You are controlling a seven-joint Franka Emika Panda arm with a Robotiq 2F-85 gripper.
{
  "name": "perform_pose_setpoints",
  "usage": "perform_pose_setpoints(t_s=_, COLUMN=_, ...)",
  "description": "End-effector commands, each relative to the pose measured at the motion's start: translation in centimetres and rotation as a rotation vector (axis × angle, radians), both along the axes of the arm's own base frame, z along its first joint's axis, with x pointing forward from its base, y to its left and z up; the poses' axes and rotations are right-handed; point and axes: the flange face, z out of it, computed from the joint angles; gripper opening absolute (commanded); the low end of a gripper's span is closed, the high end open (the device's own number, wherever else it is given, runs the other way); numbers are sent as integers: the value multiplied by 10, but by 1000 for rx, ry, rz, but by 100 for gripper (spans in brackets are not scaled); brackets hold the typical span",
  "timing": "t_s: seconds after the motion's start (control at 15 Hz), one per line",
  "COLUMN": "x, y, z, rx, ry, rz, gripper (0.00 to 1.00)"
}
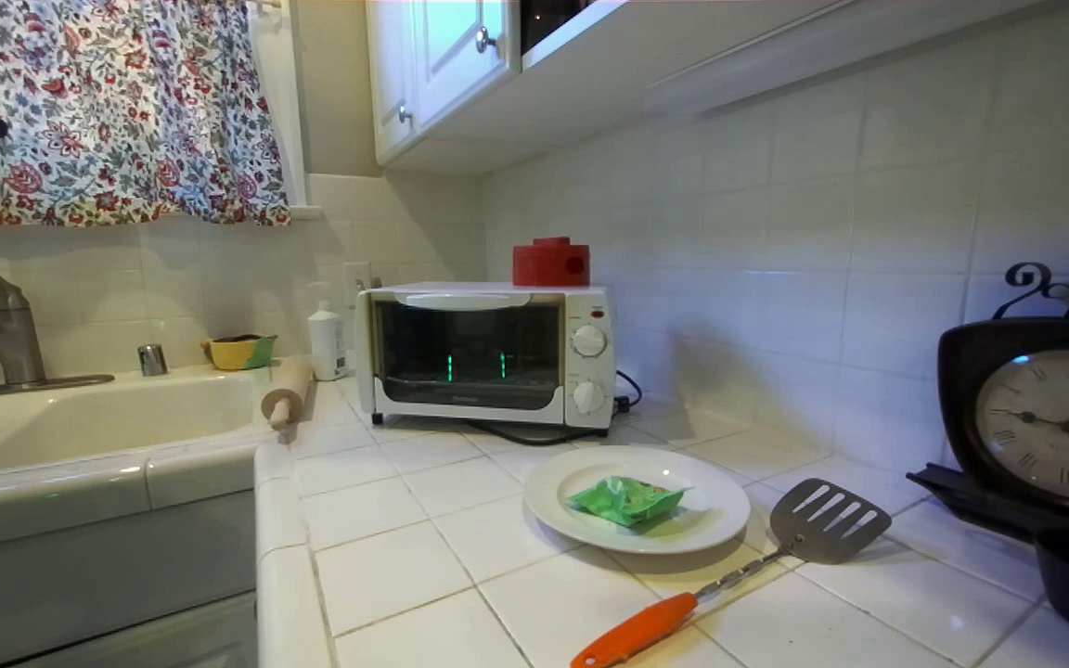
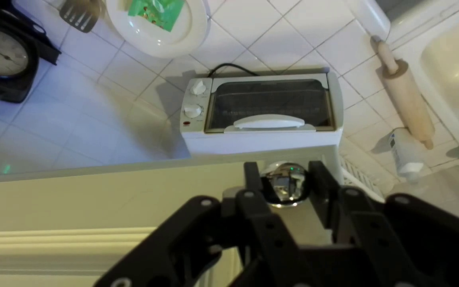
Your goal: Open the right door of the cabinet above the toaster oven.
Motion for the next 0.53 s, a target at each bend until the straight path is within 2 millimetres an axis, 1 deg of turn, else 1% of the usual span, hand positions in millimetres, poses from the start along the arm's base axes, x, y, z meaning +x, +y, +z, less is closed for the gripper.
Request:
perform_pose_setpoints(t_s=0.0, x=-13, y=-17, z=12, rx=-45, ry=83, rz=36, gripper=10)
perform_pose_setpoints(t_s=0.07, x=-17, y=-22, z=14, rx=-57, ry=93, rz=43, gripper=27)
perform_pose_setpoints(t_s=0.13, x=-21, y=-28, z=17, rx=-65, ry=107, rz=52, gripper=59)
perform_pose_setpoints(t_s=0.2, x=-25, y=-33, z=19, rx=-71, ry=116, rz=68, gripper=59)
perform_pose_setpoints(t_s=0.33, x=-34, y=-43, z=23, rx=-88, ry=134, rz=90, gripper=71)
perform_pose_setpoints(t_s=0.4, x=-39, y=-48, z=25, rx=-95, ry=143, rz=107, gripper=79)
perform_pose_setpoints(t_s=0.47, x=-44, y=-52, z=29, rx=-100, ry=151, rz=121, gripper=85)
